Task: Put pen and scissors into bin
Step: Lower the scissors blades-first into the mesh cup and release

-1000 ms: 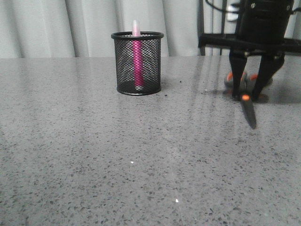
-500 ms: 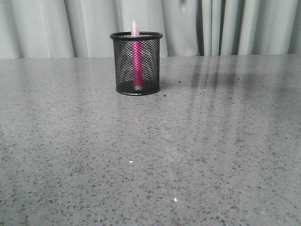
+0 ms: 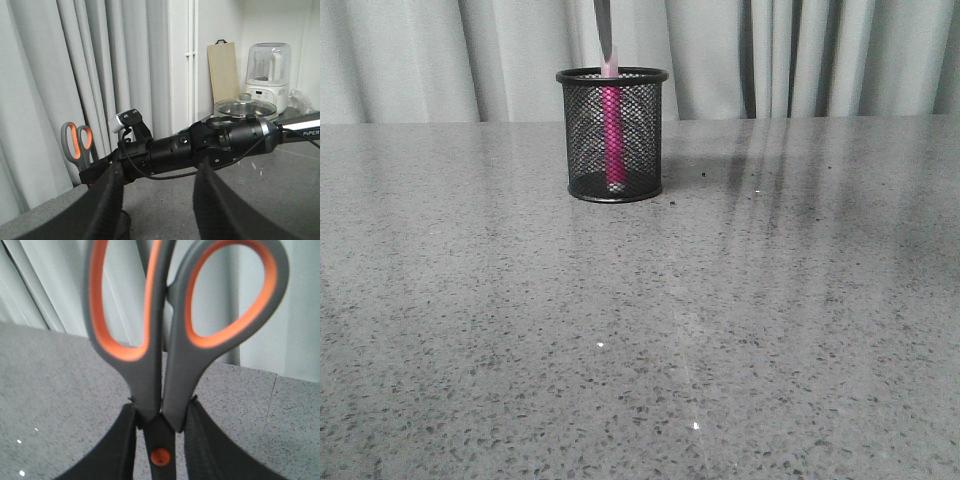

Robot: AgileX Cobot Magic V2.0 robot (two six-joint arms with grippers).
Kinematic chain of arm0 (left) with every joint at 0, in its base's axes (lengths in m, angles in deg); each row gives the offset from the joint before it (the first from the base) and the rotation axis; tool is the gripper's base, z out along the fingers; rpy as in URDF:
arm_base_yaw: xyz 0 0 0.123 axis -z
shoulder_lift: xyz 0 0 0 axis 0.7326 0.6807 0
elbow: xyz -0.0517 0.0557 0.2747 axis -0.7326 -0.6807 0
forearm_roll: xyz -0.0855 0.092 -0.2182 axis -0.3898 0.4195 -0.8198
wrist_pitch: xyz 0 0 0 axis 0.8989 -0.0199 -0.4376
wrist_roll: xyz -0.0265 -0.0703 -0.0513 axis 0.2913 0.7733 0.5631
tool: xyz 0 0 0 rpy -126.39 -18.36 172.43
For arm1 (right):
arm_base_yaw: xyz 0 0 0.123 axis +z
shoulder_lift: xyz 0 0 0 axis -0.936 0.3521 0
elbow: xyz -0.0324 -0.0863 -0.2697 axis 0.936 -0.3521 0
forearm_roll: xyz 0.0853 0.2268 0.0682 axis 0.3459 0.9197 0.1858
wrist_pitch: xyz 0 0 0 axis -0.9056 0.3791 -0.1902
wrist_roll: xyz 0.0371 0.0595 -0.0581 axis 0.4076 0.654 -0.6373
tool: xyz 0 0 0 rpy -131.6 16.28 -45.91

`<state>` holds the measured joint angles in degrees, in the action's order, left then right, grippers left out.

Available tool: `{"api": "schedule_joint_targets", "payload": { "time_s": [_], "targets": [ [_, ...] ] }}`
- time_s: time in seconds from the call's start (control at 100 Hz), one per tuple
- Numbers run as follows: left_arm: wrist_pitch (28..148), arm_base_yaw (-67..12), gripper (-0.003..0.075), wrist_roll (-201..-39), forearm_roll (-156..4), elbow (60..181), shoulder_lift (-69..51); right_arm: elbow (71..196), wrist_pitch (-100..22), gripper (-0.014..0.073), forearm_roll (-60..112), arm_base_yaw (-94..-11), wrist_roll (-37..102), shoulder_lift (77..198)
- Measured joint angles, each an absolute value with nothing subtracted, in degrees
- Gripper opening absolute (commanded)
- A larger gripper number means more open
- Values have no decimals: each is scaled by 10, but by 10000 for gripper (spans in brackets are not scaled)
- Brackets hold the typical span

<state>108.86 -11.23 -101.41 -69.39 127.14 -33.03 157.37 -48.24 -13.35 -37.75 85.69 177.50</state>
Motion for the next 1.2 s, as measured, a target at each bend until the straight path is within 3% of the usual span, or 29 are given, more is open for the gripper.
{"api": "schedule_joint_targets", "payload": {
  "time_s": [1.2],
  "targets": [
    [1123,-111,294,-1014,-684,1271,-330,1427,-636,-48,-183,-377,856,1803]
  ]
}}
